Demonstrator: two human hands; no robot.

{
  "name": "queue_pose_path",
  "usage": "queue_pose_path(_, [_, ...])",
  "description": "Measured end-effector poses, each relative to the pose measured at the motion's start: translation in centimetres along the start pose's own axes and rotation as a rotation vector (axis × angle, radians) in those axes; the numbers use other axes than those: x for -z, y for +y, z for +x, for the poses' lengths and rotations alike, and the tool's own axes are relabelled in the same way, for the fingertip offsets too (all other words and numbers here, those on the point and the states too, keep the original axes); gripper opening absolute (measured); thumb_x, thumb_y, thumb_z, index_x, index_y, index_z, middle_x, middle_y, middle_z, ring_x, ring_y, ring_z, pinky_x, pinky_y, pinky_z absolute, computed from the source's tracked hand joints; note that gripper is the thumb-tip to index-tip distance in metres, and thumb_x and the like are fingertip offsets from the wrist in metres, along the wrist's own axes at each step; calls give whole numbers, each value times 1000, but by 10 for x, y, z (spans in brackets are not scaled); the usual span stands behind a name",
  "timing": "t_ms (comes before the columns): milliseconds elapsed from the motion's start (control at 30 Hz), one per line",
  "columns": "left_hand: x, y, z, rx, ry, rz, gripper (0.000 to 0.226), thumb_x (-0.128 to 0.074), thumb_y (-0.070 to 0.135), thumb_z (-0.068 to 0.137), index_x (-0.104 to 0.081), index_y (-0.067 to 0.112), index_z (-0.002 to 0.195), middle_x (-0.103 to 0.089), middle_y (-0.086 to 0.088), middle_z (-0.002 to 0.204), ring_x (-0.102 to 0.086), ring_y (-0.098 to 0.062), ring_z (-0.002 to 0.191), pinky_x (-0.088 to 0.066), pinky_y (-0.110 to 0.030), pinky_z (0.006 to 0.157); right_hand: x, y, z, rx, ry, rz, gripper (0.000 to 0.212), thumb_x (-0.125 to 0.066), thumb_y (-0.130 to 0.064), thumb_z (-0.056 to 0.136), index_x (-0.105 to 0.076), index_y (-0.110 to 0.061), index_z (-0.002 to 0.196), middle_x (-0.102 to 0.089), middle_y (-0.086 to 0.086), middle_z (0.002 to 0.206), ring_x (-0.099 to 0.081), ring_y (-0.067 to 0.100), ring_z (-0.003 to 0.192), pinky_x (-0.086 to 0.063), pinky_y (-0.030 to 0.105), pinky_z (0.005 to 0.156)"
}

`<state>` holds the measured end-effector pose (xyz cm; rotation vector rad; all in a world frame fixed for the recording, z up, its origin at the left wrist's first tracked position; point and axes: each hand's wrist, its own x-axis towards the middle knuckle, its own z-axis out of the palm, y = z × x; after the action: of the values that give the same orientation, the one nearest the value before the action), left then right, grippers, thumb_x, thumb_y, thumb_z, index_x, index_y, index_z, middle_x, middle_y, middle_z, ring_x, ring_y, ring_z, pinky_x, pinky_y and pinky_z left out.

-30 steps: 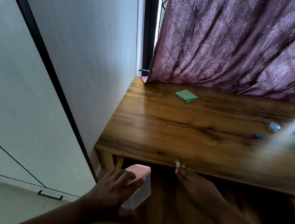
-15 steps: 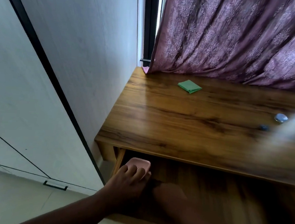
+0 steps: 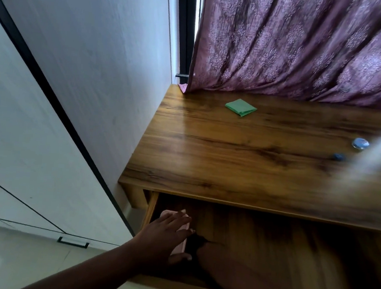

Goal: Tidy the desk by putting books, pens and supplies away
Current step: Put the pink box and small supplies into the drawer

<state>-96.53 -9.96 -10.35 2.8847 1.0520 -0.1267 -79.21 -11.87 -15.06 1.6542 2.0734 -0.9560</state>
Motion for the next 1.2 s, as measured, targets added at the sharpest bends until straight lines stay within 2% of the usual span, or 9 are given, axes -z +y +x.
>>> queue_pose_path(200, [-17, -7, -6, -61, 63, -93, 55, -31, 75, 87, -57, 35, 116, -65, 5, 122, -64, -11, 109, -56, -26, 83, 6, 13, -26, 40, 128, 15, 40, -32, -24, 101, -42, -10, 137, -49, 15, 137, -53, 32, 117, -41, 39, 97])
queue_pose_path(333, [13, -2, 23, -62, 232, -112, 51, -14, 67, 93, -54, 38, 108, -61, 16, 115, -62, -3, 95, -36, -26, 83, 53, 45, -73, 62, 300, -13, 50, -36, -33, 99, -36, -10, 143, -32, 9, 153, -40, 27, 134, -34, 40, 107])
queue_pose_path(433, [48, -5, 61, -46, 264, -68, 49, -24, 67, 92, -58, 38, 111, -70, 14, 110, -68, -5, 97, -51, -20, 79, 89, 79, -117, 95, 419, -16, 57, -38, -36, 98, -23, -17, 149, -17, 1, 158, -20, 12, 144, -21, 28, 114])
queue_pose_path(500, [69, -9, 97, -5, 260, -87, 44, -37, 65, 87, -53, 36, 117, -70, 11, 112, -69, -9, 99, -56, -24, 76, 109, 109, -140, 19, 547, 13, 53, -38, -37, 98, -28, -21, 148, -26, -2, 156, -25, 11, 142, -24, 25, 112])
queue_pose_path(600, [110, -3, 154, 28, 285, -78, 77, -17, 79, 84, -59, 27, 123, -65, 2, 125, -64, -16, 111, -54, -32, 89, 131, 155, -171, -118, 700, 43, 43, -39, -33, 97, -46, -21, 138, -46, -1, 144, -42, 16, 133, -32, 24, 106])
queue_pose_path(700, [146, 25, 210, 32, 262, -91, 120, 5, 94, 58, -41, 24, 144, -35, 1, 153, -33, -18, 140, -28, -34, 114, 142, 219, -196, -262, 800, 30, 45, -40, -35, 97, -44, -21, 139, -47, -2, 143, -44, 13, 130, -30, 25, 107])
queue_pose_path(933, [155, 165, 362, -171, 277, -88, 105, -3, 86, 73, -53, 18, 136, -50, -7, 142, -44, -25, 133, -39, -39, 107, 144, 376, -243, -449, 931, 131, 44, -55, -25, 88, -54, -17, 131, -54, 7, 136, -52, 23, 123, -43, 34, 99])
queue_pose_path(1067, [141, 271, 434, -281, 186, -68, 70, -40, 62, 90, -34, 22, 147, -31, -3, 155, -30, -22, 141, -27, -36, 112, 153, 463, -263, -558, 991, 85, 48, -63, -16, 78, -60, -11, 126, -55, 16, 134, -53, 36, 122, -45, 43, 97])
queue_pose_path(1200, [113, 344, 491, -321, 120, -46, 73, -45, 60, 91, -28, 21, 150, -25, -6, 158, -22, -26, 144, -20, -40, 115, 157, 542, -278, -695, 947, -54, 62, -67, -27, 77, -50, -19, 135, -48, 16, 141, -44, 42, 128, -43, 50, 97])
